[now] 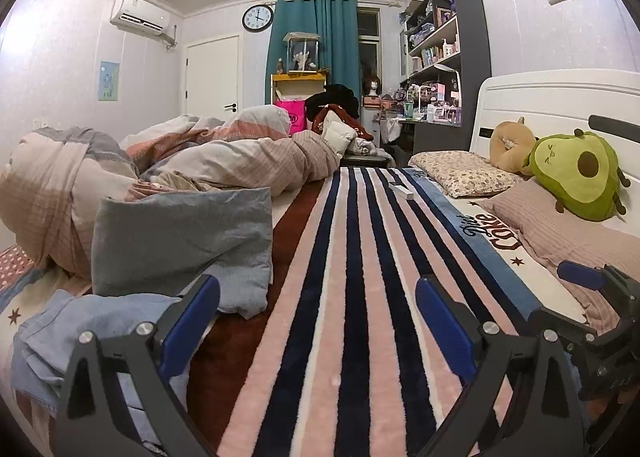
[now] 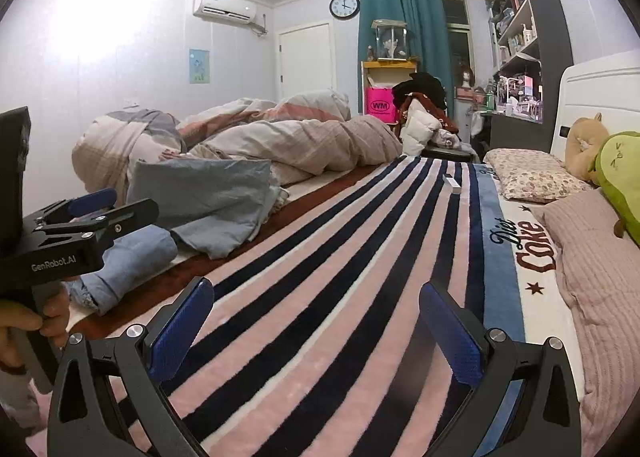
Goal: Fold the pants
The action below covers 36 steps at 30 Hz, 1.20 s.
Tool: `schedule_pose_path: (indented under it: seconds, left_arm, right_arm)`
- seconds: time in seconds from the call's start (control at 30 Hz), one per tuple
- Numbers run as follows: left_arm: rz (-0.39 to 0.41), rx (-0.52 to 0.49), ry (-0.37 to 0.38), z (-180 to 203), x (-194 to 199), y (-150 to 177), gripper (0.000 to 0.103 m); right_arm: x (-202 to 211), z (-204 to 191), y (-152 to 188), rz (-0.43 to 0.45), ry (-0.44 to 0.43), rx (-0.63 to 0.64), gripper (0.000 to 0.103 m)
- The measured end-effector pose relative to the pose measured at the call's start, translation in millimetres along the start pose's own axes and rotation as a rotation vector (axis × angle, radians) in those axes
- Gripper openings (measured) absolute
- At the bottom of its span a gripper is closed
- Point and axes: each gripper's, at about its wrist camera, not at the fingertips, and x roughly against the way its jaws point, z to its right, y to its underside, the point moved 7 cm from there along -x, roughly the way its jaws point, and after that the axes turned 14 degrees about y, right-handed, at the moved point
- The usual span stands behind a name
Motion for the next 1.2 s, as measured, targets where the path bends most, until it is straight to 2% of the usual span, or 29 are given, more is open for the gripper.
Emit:
schedule_pose_path:
  seconds: [1.2]
  left_arm:
    - [0.008,0.007,-0.002,1.1,2.3,-0.6,0.099]
  right_arm:
    - [-1.0,7.1,1.3,-0.013,0.024,-0.009,0.103]
